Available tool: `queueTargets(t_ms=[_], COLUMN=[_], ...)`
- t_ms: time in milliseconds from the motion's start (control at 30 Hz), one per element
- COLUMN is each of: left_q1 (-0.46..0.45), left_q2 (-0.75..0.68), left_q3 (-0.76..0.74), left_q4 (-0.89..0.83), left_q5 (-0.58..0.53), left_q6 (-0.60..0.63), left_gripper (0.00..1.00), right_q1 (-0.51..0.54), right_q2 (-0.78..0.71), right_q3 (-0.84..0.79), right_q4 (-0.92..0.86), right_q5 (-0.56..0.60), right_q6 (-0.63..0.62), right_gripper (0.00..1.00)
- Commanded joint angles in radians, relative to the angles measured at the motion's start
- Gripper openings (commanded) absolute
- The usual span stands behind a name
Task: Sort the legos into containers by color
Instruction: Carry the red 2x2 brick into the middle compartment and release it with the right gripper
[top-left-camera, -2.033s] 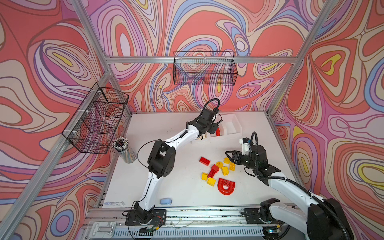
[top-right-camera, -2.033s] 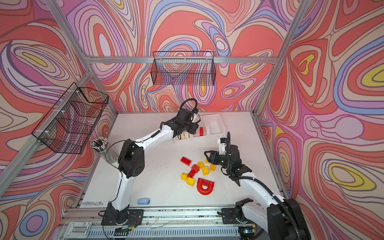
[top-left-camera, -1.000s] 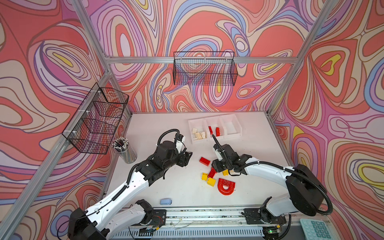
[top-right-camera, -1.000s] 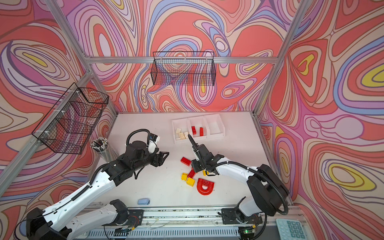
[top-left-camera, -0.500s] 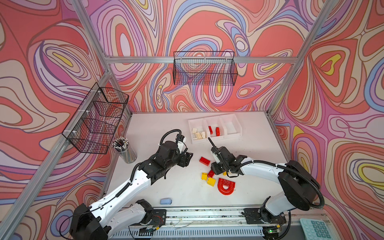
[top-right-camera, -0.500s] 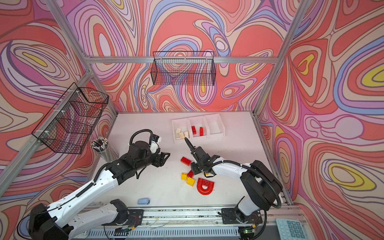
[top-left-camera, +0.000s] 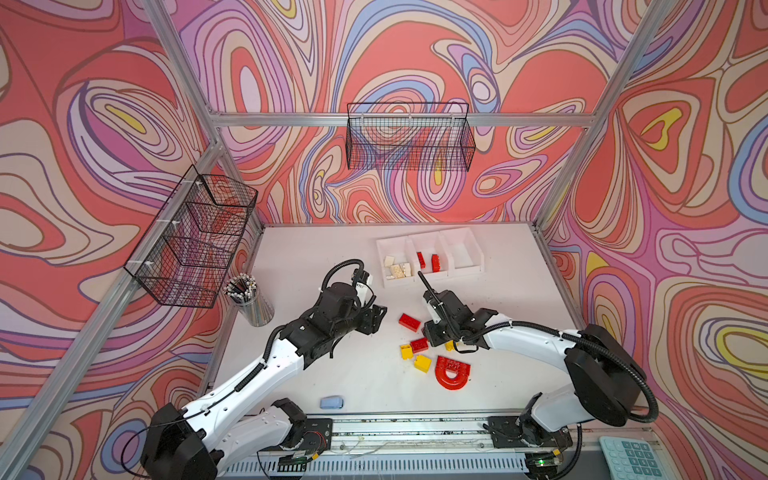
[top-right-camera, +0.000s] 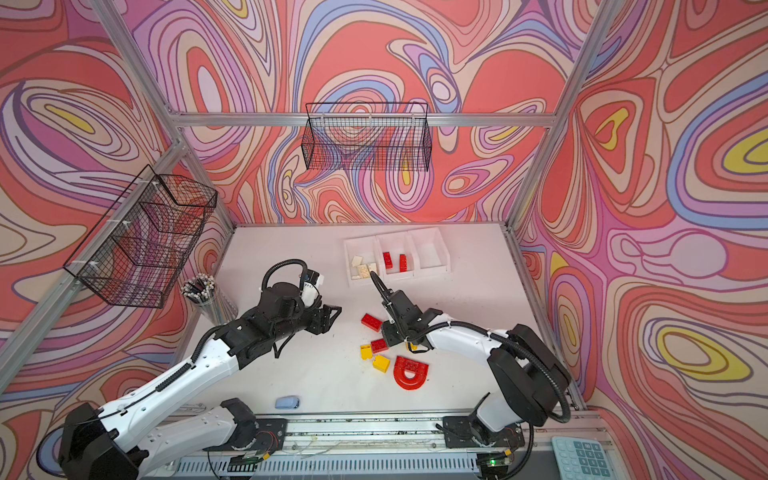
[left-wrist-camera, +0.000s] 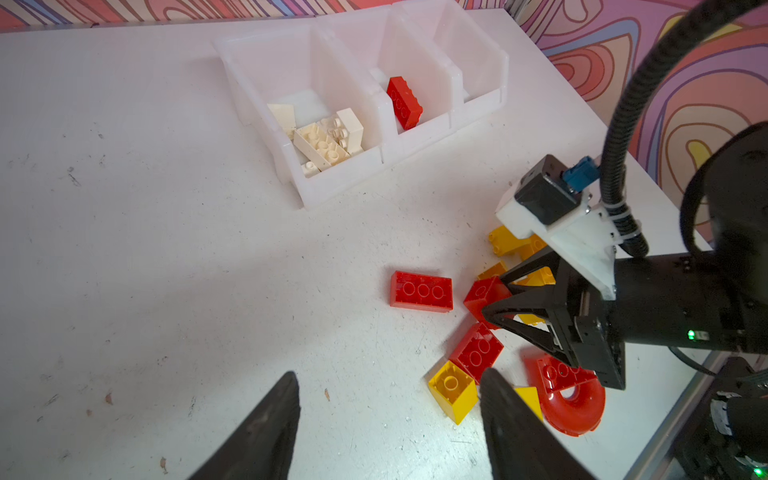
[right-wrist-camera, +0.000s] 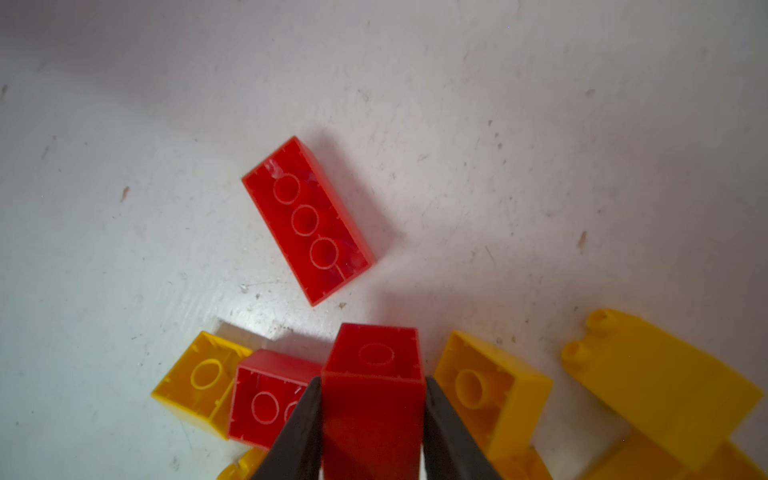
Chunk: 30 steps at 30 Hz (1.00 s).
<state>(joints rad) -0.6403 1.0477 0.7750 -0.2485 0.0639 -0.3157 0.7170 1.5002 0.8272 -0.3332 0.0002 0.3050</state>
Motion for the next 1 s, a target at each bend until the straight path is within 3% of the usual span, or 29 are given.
queueTargets(t_ms=[0, 200, 400, 767, 967], left_q1=[0.004, 0.003, 0.002, -0.002, -0.006], left_q2=[-0.013, -0.056, -0.093, -0.074, -0.070], left_q3=[-0.005, -0.016, -0.094, -0.125, -0.132], left_q4=[0.014, -0.008, 0.005, -0.071, -0.058], left_q5=[0.019, 0.042, 0.108, 0.211, 0.200], left_q6=[-0.020, -0.037, -0.098, -0.115, -0.134], left_gripper=[0.69, 0.69, 0.69, 0.72, 0.71], right_q1=[0.006, 0.001, -0.093, -0.246, -0.304], right_q2=[-0.021, 0.016, 0.135, 0.385, 0.490], right_q3=[0.056, 0.174, 0.389, 0.703, 0.798], right_q4=[-0.032, -0.076, -0.124, -0.111, -0.082], right_q5=[0.036, 0.078, 0.133, 0.044, 0.019], right_q6=[0.017, 0.011, 0.014, -0.019, -0.007], right_gripper=[0.37, 0.35, 0.33, 0.32, 0.32])
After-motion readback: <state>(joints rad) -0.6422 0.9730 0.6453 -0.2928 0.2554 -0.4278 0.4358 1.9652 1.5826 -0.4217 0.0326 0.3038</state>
